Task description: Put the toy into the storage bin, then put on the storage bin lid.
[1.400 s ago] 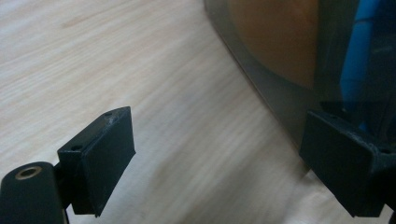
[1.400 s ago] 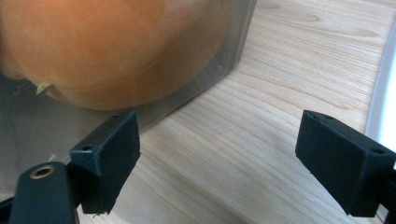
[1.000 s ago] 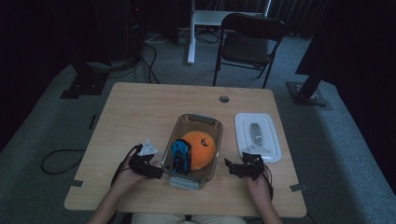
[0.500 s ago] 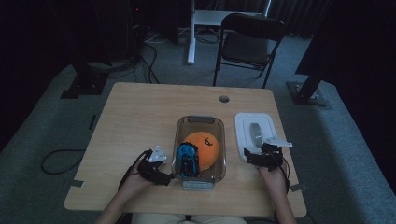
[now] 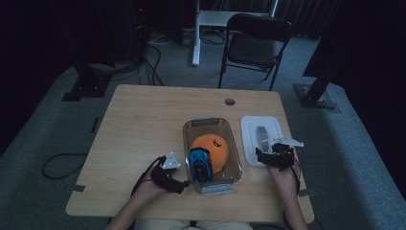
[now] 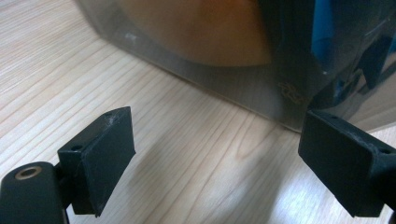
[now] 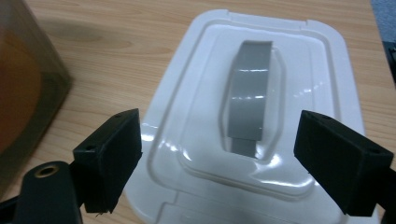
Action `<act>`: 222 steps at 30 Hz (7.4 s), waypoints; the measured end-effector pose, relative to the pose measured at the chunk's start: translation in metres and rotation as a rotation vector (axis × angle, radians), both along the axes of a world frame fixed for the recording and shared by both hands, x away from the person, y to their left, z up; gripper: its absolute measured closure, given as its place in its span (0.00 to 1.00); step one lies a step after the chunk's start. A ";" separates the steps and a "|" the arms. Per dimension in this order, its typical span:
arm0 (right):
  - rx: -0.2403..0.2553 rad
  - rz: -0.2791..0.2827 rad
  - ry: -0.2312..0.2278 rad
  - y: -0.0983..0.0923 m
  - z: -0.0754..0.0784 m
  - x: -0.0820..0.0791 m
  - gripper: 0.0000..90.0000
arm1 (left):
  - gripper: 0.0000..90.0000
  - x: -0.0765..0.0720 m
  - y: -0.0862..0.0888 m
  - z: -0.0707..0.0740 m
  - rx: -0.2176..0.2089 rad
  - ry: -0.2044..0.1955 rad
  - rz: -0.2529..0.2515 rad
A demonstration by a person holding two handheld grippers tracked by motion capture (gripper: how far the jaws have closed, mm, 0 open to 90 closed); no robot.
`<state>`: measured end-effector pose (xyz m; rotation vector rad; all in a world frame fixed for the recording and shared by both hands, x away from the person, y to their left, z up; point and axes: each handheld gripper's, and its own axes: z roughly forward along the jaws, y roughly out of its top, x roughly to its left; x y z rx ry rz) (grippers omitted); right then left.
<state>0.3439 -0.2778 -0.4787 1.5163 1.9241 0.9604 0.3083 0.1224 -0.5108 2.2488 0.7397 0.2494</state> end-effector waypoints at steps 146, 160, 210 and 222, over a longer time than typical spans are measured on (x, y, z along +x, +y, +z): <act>0.026 0.313 -0.044 0.152 0.076 -0.048 0.74 | 0.13 -0.001 0.026 -0.010 0.026 -0.002 0.103; 0.127 0.340 -0.079 0.130 0.085 -0.046 0.42 | 0.13 0.001 0.028 -0.005 0.002 0.006 0.116; 0.048 0.108 -0.064 0.013 -0.012 0.012 0.15 | 0.13 0.031 -0.008 0.010 -0.029 -0.010 0.076; 0.047 0.169 -0.048 0.027 -0.023 0.005 0.14 | 0.13 0.038 -0.012 0.013 -0.003 -0.008 0.062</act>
